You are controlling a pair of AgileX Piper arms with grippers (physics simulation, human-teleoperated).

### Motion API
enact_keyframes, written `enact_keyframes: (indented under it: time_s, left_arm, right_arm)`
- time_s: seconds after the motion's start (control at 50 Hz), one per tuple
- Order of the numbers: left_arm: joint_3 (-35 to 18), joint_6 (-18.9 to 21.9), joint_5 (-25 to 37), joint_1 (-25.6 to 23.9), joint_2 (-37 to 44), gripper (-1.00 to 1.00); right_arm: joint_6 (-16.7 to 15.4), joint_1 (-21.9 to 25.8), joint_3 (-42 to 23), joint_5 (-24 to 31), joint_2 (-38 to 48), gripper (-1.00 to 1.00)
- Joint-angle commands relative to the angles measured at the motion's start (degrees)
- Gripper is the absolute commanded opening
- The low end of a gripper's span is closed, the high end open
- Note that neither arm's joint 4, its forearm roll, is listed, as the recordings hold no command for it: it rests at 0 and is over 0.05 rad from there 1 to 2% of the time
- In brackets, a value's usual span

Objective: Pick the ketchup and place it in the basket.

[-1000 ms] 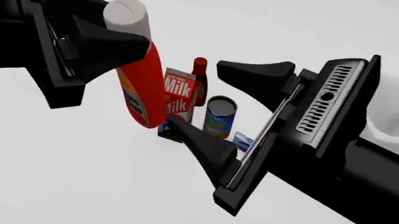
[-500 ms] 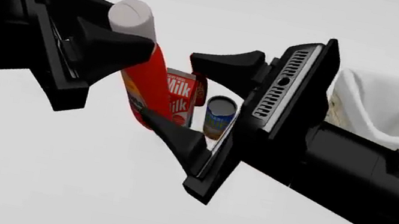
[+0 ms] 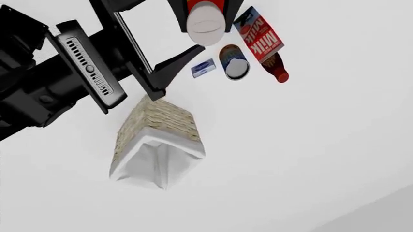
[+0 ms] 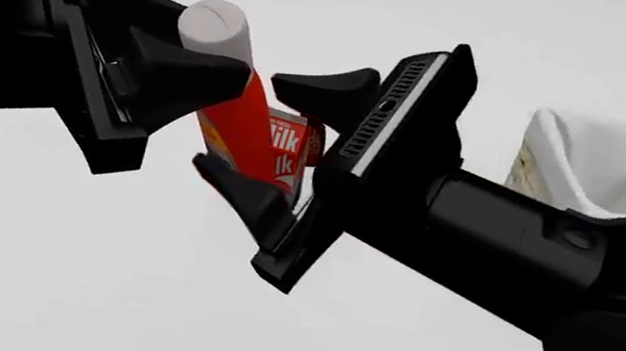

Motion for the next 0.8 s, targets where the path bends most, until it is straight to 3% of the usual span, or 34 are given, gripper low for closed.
enact_keyframes:
  time_s: [0.02,0.54,0.56,0.8]
  left_arm:
    - [-0.36,0.52,-0.08,0.03,-0.14,-1.00]
    - [-1.36,0.21,0.50,-0.05,0.09,-1.00]
    - [-1.39,0.24,0.53,-0.05,0.05,-1.00]
    - [-1.44,-0.13,0.47,-0.38,-0.20,-1.00]
  right_arm:
    - [-0.02,-0.29,-0.68,-1.52,2.68,1.00]
    - [-0.12,-2.15,0.78,-6.52,7.14,1.00]
    - [-0.01,-2.15,0.98,-6.68,6.82,-1.00]
    - [-0.63,-2.00,2.54,-7.27,5.63,-1.00]
